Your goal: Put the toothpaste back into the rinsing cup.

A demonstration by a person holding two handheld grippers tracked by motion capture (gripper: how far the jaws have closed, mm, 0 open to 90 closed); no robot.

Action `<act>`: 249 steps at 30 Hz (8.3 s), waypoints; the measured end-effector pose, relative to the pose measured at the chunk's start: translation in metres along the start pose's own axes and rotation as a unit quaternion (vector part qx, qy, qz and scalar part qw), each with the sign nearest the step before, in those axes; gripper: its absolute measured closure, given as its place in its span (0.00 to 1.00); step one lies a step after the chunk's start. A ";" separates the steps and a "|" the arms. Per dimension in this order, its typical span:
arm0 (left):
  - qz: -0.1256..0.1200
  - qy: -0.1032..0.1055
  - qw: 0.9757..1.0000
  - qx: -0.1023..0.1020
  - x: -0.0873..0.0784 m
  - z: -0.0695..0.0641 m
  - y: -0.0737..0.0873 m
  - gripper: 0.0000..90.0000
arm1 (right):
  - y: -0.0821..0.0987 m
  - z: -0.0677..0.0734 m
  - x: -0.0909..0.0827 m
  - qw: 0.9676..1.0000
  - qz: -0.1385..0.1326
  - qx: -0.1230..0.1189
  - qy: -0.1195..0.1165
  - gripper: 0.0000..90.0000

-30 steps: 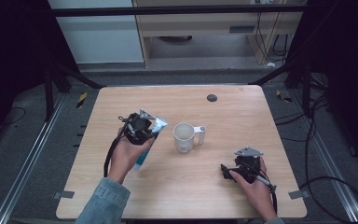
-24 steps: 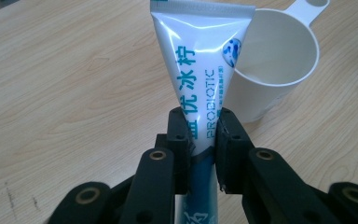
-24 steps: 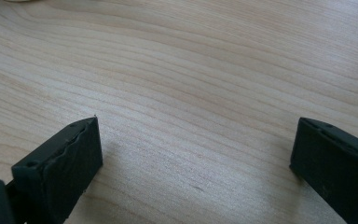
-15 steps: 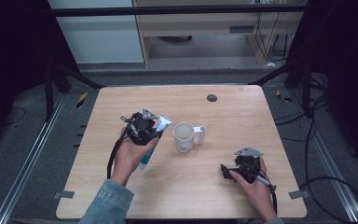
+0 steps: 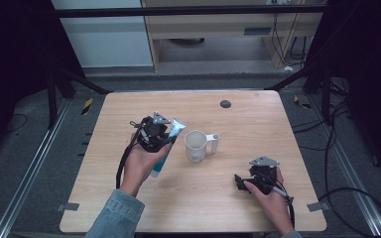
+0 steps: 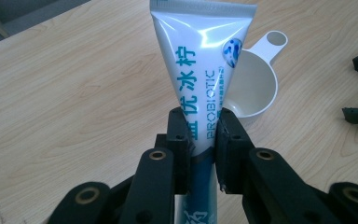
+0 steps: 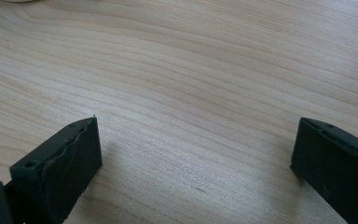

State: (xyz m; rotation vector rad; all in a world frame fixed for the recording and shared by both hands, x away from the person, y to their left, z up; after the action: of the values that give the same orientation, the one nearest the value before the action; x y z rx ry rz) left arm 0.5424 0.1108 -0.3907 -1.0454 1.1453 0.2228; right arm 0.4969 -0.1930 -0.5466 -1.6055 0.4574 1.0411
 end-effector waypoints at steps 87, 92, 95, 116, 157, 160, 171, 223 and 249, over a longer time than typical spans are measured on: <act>-0.109 -0.002 0.994 -0.006 -0.029 -0.040 -0.067 0.86 | 0.000 0.000 0.001 1.000 0.000 -0.004 0.002 0.02; -0.114 0.001 0.993 -0.011 -0.028 -0.042 -0.068 0.86 | 0.000 0.000 0.001 1.000 0.001 -0.005 0.002 0.02; -0.121 0.002 0.993 -0.013 -0.027 -0.044 -0.069 0.86 | 0.000 0.000 0.001 1.000 0.000 -0.004 0.002 0.02; -0.151 0.002 0.988 -0.023 -0.020 -0.048 -0.080 0.86 | 0.000 0.000 0.000 1.000 0.001 -0.005 0.002 0.02; -0.211 -0.009 0.977 -0.011 -0.021 -0.043 -0.087 0.86 | 0.000 0.000 0.000 1.000 0.001 -0.005 0.003 0.02; -0.218 -0.005 0.976 -0.009 -0.020 -0.042 -0.088 0.86 | 0.000 0.000 0.000 1.000 0.001 -0.004 0.002 0.02; -0.229 0.001 0.973 -0.003 -0.016 -0.043 -0.091 0.86 | 0.000 0.000 0.000 1.000 0.000 -0.003 0.001 0.02; -0.250 0.012 0.967 -0.035 0.044 -0.028 -0.068 0.86 | 0.000 0.000 0.000 1.000 -0.001 -0.006 0.001 0.02; -0.245 0.015 0.969 -0.014 0.072 -0.041 -0.052 0.86 | 0.000 0.000 0.000 1.000 -0.001 -0.006 0.001 0.02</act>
State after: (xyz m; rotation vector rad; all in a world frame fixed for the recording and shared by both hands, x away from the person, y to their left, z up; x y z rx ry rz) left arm 0.5810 0.0265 -0.4219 -1.3259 0.8784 -0.1692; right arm 0.4971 -0.1924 -0.5469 -1.6162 0.4520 1.0435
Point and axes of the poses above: each handheld gripper's, and its own axes: x roughly forward along the jaws, y roughly out of its underside, z roughly to its left, the point moved 5 cm from there along x, roughly forward along the jaws, and after that the axes turned 11 degrees about z, right-handed, at the moved point
